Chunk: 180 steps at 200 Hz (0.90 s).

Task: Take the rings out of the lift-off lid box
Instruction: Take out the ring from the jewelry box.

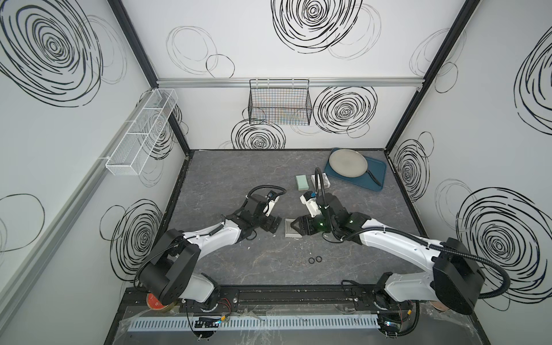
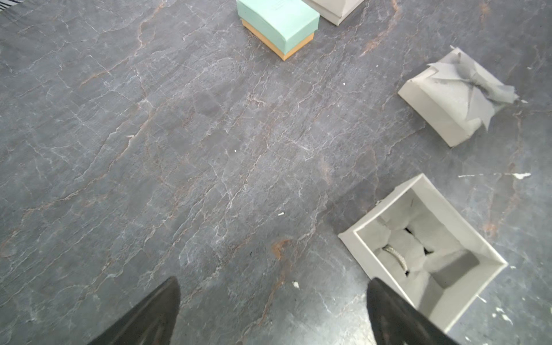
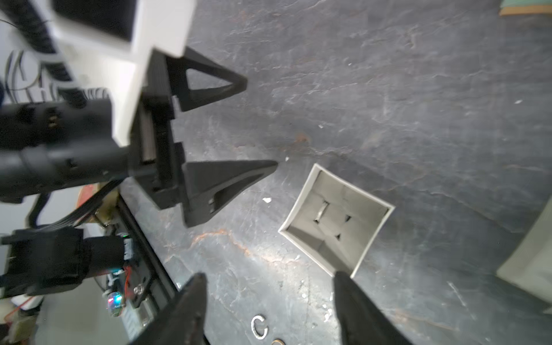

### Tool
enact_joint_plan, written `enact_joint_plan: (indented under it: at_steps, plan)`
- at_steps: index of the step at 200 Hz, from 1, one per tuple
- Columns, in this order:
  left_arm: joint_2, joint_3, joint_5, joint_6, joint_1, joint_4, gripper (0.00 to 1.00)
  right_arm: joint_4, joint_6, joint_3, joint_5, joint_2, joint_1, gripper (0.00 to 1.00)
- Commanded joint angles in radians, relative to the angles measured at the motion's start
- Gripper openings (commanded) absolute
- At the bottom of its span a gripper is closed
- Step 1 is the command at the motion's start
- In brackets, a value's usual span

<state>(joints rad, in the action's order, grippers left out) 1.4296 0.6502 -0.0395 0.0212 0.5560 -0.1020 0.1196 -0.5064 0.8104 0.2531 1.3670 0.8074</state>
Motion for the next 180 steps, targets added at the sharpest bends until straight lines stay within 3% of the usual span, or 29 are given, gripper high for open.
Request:
enact_joint_plan:
  at_steps: [1, 17, 54, 180]
  plan:
    - [-0.038, -0.017, -0.002, -0.020, -0.002, -0.070, 1.00, 0.014, -0.071, 0.077, -0.048, 0.090, -0.007, 0.49]
    - [-0.034, -0.017, -0.010, -0.020, -0.001, -0.067, 1.00, 0.044, -0.084, 0.126, -0.036, 0.165, -0.006, 0.40]
    - [-0.023, -0.020, -0.022, -0.021, 0.010, -0.078, 1.00, 0.020, -0.136, 0.131, -0.040, 0.250, -0.001, 0.31]
    - [0.023, -0.001, -0.043, -0.021, 0.024, -0.098, 1.00, 0.016, -0.160, 0.152, -0.038, 0.362, 0.016, 0.28]
